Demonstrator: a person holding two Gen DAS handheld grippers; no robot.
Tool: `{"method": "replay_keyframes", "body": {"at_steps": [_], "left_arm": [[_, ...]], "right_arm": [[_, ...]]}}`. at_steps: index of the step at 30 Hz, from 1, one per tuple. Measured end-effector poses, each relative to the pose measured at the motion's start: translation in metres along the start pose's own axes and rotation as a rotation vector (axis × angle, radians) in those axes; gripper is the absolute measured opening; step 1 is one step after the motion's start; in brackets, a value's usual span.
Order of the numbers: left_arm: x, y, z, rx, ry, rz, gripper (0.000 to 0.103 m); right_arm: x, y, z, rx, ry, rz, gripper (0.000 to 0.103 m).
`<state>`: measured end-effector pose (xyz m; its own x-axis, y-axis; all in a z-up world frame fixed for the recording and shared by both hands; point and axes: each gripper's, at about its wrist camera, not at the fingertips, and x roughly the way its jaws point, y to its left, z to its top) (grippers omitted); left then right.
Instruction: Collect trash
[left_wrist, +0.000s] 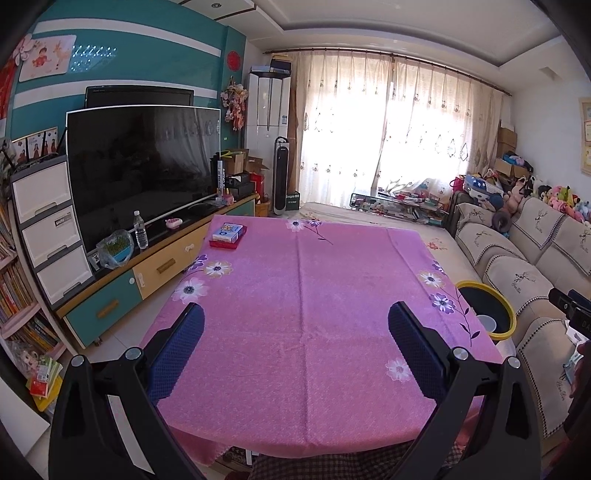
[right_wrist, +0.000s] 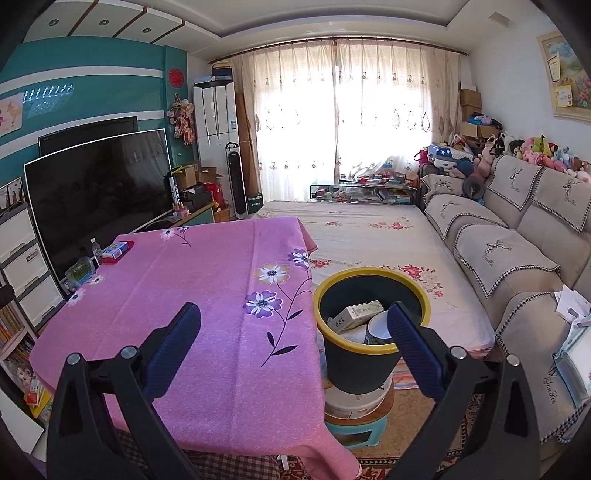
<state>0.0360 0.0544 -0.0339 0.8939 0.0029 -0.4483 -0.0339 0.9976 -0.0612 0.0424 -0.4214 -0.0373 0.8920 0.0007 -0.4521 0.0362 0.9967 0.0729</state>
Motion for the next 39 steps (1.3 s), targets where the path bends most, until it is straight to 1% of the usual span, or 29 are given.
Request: {"method": "replay_keyframes", "body": {"at_steps": [15, 39], "left_arm": [[0.01, -0.01, 0.001, 0.023, 0.012, -0.003, 0.098], [0.019, -0.011, -0.004, 0.031, 0.026, -0.016, 0.098]], "right_arm": [[0.007, -0.006, -0.003, 0.014, 0.012, 0.003, 0.096], [0.009, -0.006, -0.006, 0.02, 0.014, 0.001, 0.096]]}}
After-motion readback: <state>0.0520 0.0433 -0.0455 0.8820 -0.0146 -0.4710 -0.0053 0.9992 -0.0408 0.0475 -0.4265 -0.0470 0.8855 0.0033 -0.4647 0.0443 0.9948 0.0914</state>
